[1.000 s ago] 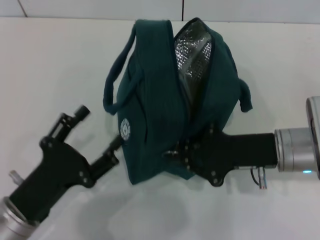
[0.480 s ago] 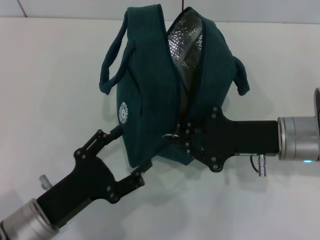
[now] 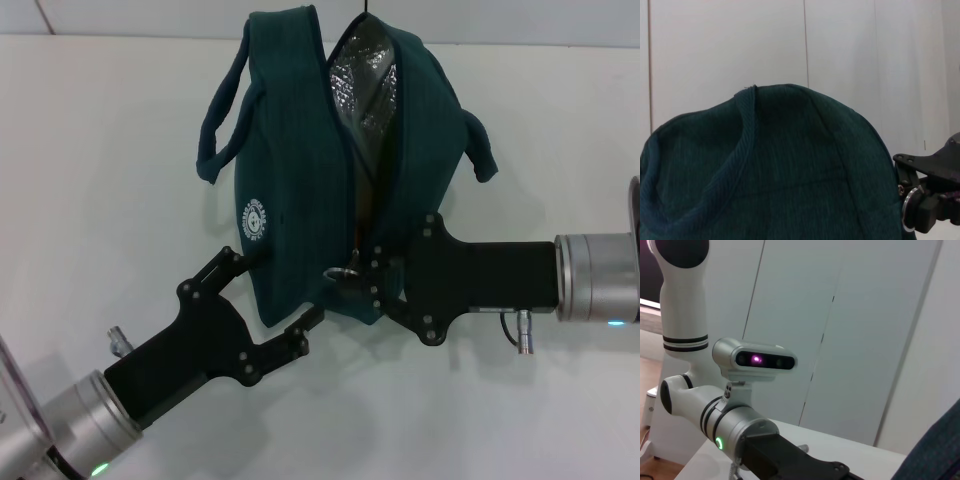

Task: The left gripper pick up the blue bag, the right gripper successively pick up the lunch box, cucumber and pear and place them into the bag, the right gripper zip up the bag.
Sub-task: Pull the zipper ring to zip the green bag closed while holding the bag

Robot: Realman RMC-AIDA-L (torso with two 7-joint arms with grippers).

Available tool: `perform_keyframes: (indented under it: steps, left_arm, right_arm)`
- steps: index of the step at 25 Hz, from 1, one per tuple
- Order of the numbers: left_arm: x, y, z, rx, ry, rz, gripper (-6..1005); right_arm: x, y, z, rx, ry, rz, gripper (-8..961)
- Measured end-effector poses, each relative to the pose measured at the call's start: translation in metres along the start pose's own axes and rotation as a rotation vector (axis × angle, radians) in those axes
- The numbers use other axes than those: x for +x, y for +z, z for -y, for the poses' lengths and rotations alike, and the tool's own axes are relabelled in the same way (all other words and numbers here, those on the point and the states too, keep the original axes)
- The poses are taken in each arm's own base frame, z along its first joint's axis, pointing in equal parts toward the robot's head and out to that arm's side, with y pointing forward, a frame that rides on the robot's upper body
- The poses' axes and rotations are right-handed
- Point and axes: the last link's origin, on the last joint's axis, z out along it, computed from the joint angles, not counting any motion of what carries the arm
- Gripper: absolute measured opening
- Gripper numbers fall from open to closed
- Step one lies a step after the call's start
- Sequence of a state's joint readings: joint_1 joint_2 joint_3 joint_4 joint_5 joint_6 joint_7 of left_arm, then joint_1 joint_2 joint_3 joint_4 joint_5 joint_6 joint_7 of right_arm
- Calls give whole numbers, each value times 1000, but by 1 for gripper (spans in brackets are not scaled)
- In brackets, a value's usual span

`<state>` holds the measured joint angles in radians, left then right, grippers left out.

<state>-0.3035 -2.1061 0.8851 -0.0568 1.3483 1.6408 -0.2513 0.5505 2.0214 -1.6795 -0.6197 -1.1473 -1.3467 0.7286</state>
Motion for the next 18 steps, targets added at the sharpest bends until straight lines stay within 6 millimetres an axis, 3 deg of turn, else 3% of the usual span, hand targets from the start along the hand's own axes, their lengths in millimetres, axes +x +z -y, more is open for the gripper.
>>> perform_keyframes:
  steps: [10, 18]
  left_arm:
    - [2, 7, 6, -8, 23, -1, 872]
    - [-1, 12, 10, -8, 37, 23, 643]
  right_arm:
    - [1, -9, 1, 29, 13, 10, 97]
    - [3, -14, 1, 40, 31, 17, 109]
